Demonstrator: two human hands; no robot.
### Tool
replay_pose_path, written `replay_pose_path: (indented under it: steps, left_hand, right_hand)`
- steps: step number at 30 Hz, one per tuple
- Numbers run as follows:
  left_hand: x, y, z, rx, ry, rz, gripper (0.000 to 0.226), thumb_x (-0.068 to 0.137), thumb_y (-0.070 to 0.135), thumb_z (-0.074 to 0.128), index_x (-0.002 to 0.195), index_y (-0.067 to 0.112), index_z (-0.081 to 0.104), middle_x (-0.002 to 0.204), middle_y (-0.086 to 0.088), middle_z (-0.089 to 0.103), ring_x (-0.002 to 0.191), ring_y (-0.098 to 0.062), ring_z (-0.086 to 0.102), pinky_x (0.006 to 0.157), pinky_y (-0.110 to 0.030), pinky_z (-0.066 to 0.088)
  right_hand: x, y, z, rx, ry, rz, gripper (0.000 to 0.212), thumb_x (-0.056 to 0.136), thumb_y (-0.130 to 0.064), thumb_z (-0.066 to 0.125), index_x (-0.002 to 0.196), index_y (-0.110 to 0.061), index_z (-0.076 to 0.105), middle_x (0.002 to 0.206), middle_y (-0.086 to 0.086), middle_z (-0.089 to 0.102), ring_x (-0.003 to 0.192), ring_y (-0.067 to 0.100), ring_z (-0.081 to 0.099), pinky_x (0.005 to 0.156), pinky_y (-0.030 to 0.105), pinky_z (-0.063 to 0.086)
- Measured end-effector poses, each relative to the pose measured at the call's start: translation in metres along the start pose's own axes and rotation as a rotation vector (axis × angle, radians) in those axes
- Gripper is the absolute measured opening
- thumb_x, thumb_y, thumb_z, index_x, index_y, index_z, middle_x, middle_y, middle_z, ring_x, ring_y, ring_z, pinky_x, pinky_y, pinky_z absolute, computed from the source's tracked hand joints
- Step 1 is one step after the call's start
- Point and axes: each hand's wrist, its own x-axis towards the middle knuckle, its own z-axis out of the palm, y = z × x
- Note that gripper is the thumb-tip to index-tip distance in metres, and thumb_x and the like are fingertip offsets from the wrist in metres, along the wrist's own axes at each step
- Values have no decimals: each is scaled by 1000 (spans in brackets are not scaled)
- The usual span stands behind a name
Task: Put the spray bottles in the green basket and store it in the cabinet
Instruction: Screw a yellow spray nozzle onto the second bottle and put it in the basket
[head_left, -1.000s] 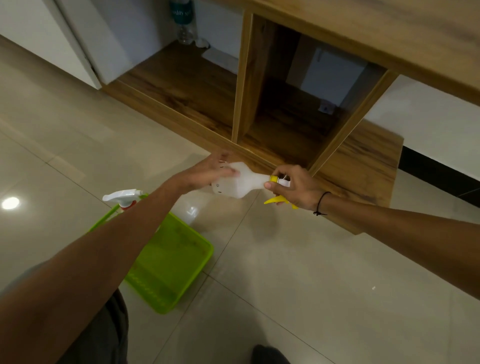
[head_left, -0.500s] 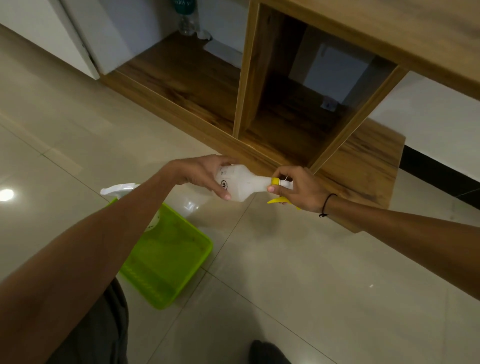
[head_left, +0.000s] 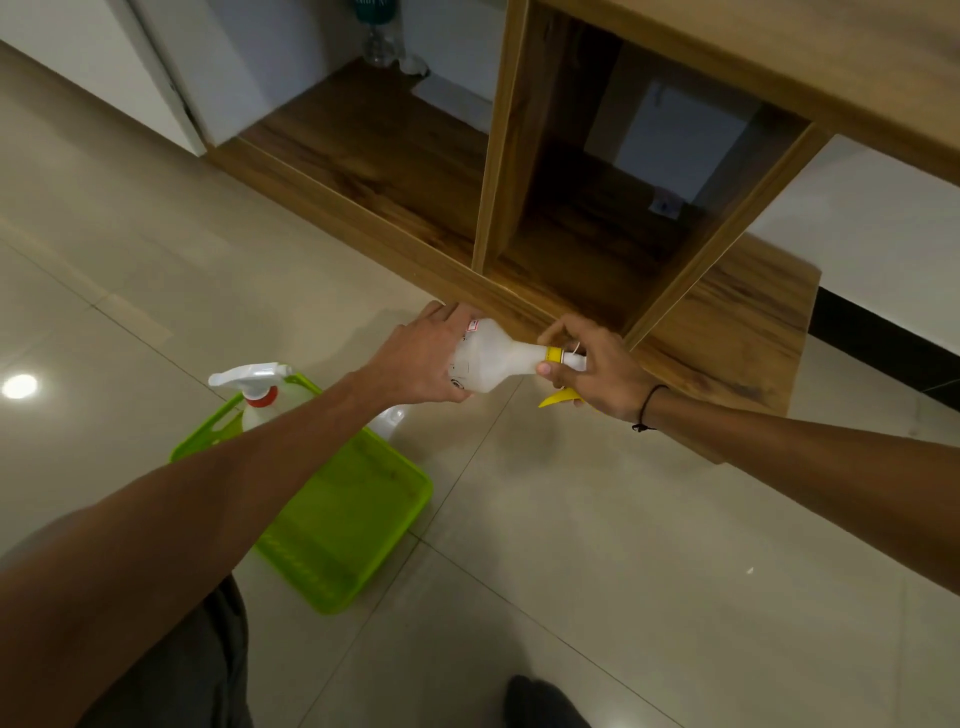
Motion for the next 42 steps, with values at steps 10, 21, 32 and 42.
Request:
replay_pose_path:
  steps: [10, 21, 32, 42]
  left_hand:
    - [-25, 21, 9, -167, 237, -173, 97, 59, 43, 92, 144, 26, 48, 137, 8, 57, 125, -21, 51, 81, -48, 60]
    - [-88, 40, 22, -476, 416, -317, 104, 60, 37, 101, 147, 18, 48, 140, 3, 56, 125, -21, 51, 97, -34, 49]
    - [-162, 24, 21, -565, 552, -506, 104, 62, 46, 99, 146, 24, 43, 139, 6, 57, 125, -17, 59, 99, -36, 56]
    - [-188, -9, 34, -446, 484, -809, 110, 60, 63, 95, 151, 23, 49, 141, -3, 48, 133, -25, 47, 100, -29, 40]
  right_hand:
    - [12, -21, -12, 86, 97, -44, 30, 90, -20, 81, 104, -6, 59, 86, 1, 71, 69, 4, 72, 57, 37, 58]
    - [4, -58, -5, 63, -23, -246, 42, 78, -43, 86, 95, -10, 66, 84, 5, 76, 74, 19, 78, 71, 48, 65]
    - [11, -154, 45, -314, -190, -515, 38, 80, -45, 85, 80, -14, 62, 69, 2, 62, 64, 16, 54, 54, 31, 35]
    - [22, -179, 118, -524, -325, -504, 37, 88, -50, 73, 101, -21, 54, 90, 8, 62, 86, 36, 58, 77, 47, 53]
